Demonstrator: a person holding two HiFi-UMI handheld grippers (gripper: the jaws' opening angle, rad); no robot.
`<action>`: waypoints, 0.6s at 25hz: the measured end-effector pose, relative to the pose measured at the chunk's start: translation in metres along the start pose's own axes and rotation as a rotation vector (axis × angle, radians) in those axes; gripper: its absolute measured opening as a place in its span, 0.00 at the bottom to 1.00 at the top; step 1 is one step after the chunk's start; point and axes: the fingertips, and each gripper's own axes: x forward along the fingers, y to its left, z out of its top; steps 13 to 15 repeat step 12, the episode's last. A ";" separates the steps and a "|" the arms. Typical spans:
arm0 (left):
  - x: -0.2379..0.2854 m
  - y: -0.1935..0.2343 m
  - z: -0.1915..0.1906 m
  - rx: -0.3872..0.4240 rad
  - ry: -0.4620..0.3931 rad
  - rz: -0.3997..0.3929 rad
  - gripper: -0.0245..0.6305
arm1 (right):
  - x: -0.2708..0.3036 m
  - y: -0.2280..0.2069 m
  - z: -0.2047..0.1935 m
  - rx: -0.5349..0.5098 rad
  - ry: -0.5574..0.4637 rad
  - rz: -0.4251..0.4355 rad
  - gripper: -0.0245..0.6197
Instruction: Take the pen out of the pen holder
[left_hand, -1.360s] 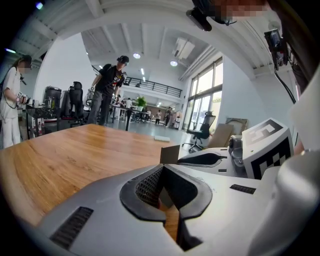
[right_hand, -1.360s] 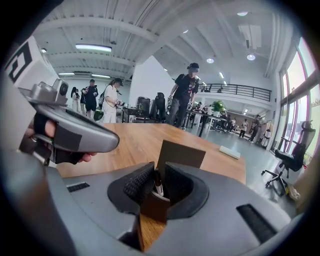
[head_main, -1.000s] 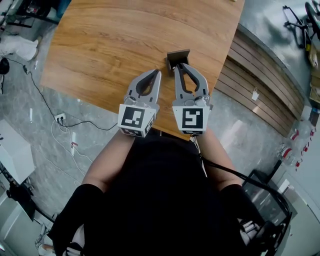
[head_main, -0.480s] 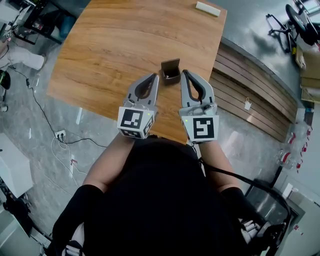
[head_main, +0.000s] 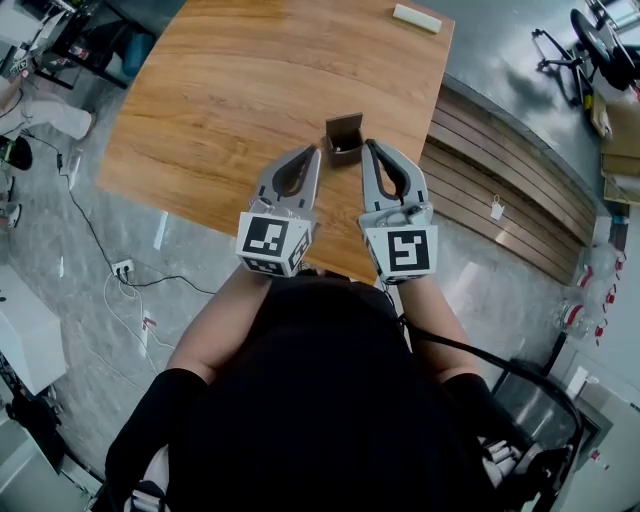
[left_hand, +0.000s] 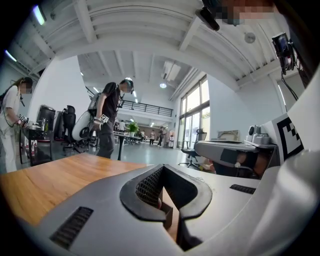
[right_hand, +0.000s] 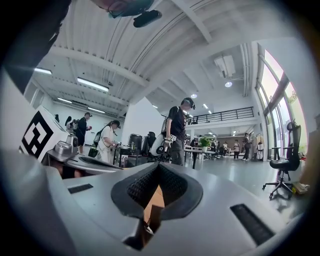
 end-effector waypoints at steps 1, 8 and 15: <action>0.000 0.000 0.000 -0.001 0.001 0.000 0.04 | 0.000 0.000 -0.001 -0.003 0.005 0.000 0.06; 0.009 0.000 -0.004 0.001 0.008 -0.006 0.04 | 0.008 -0.002 -0.010 0.022 0.023 0.002 0.06; 0.013 -0.001 -0.005 0.003 0.007 -0.006 0.04 | 0.010 -0.004 -0.017 0.010 0.041 0.005 0.06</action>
